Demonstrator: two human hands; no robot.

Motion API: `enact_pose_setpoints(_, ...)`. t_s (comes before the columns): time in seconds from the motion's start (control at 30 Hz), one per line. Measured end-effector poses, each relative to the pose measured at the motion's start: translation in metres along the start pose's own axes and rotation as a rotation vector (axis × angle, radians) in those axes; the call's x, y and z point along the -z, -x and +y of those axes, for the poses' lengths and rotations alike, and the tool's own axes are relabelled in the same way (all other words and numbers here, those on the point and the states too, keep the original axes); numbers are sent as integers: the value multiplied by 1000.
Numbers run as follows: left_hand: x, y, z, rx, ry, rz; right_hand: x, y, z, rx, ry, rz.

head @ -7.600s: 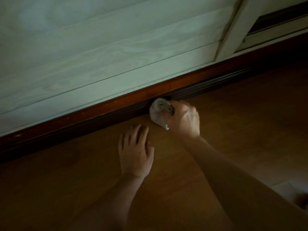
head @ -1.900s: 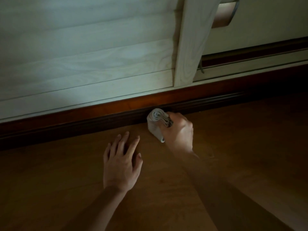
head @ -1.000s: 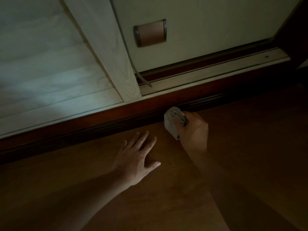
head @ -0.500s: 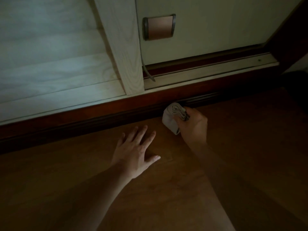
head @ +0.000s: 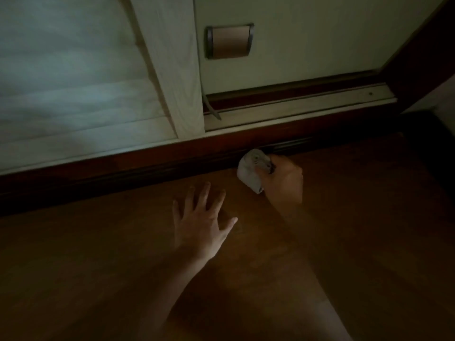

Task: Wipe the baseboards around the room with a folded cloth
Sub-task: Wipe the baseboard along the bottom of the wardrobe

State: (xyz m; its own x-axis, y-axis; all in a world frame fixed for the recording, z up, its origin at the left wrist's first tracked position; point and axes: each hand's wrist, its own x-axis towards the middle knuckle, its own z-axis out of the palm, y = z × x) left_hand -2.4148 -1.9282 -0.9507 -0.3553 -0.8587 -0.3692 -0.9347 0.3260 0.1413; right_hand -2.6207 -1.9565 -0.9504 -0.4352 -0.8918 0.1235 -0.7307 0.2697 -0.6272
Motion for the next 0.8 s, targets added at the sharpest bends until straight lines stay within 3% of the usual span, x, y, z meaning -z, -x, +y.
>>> enact_pose_setpoints(0.17,-3,3,5,48,-13,20,4,1,5,-33,-13,91)
enact_pose_setpoints(0.3,-7,2,10,69,-11,49,-5,4,-9,63,-50,-11)
enact_pose_setpoints(0.47,-6,4,21,123,25,2,7,-4,11,5,-56,23)
enact_pose_setpoints(0.67,-13,-2,42,223,48,41,1,-9,11,139,-86,-69)
enact_pose_setpoints(0.8,-19,-2,39,224,42,78,16,-18,29,104,-91,-46)
